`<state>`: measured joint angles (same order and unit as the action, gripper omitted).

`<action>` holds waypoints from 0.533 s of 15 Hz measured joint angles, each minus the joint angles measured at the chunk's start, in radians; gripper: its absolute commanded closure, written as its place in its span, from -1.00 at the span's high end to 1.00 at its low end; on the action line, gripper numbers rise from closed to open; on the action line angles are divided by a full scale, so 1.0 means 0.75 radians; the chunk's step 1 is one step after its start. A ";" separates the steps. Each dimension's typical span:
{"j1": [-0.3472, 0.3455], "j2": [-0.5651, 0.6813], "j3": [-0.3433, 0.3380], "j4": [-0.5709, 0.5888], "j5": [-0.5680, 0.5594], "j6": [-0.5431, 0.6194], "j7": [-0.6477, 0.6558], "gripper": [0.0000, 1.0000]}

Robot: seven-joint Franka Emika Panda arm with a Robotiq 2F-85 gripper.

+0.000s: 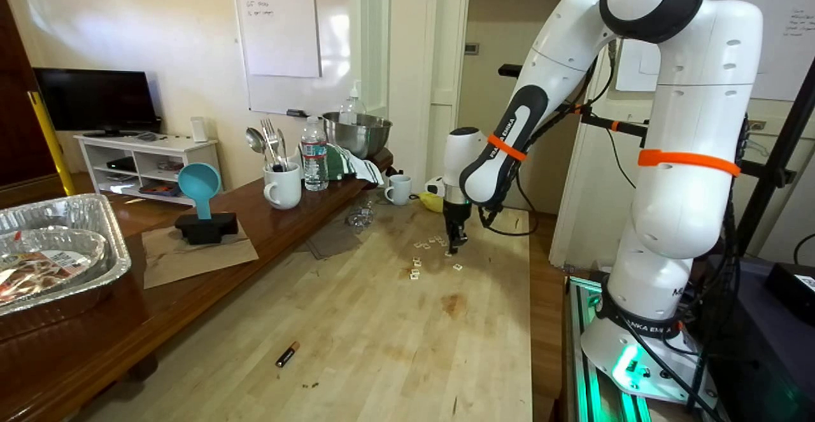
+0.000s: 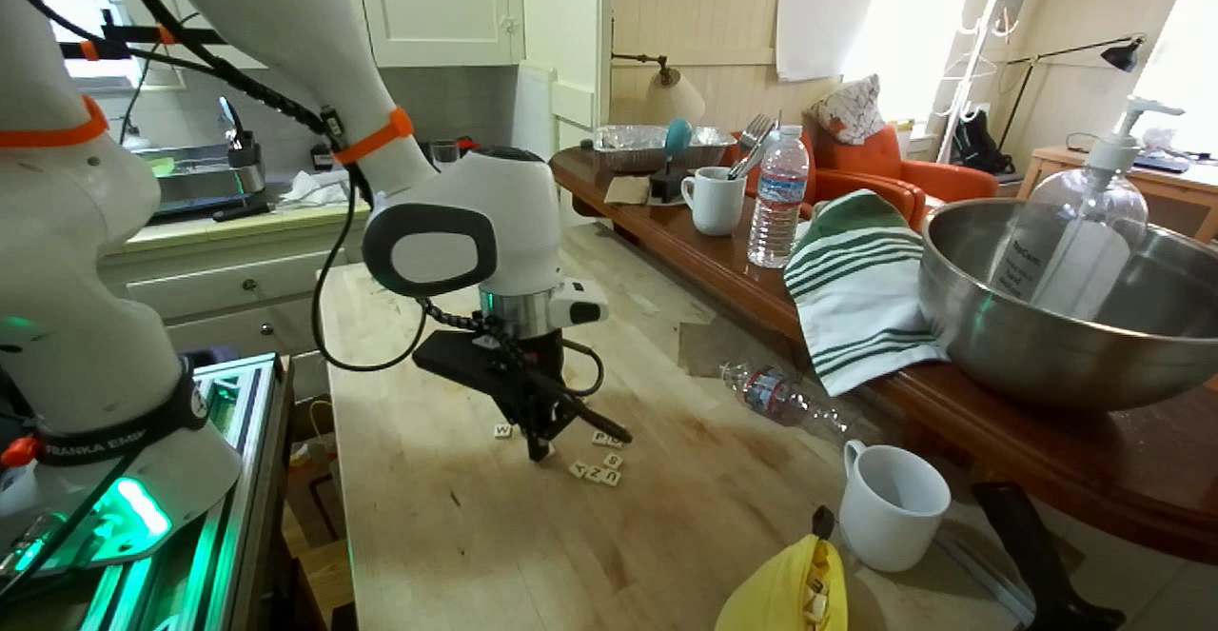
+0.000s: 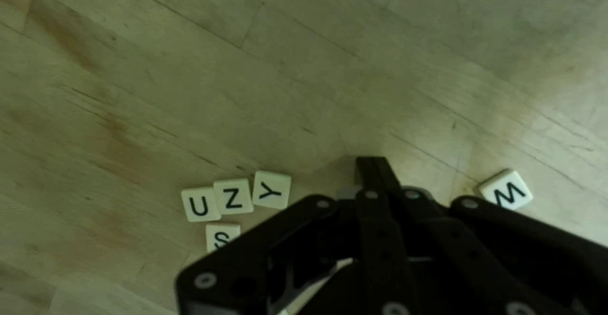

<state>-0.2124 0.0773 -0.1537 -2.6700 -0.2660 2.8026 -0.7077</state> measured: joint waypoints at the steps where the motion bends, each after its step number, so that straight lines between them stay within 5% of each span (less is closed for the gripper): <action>1: 0.006 0.003 0.009 0.004 0.054 -0.003 0.025 -1.00; 8: 0.039 0.051 0.063 0.094 0.281 -0.090 0.336 -1.00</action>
<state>-0.1833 0.1154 -0.1063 -2.5998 -0.0552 2.7353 -0.4560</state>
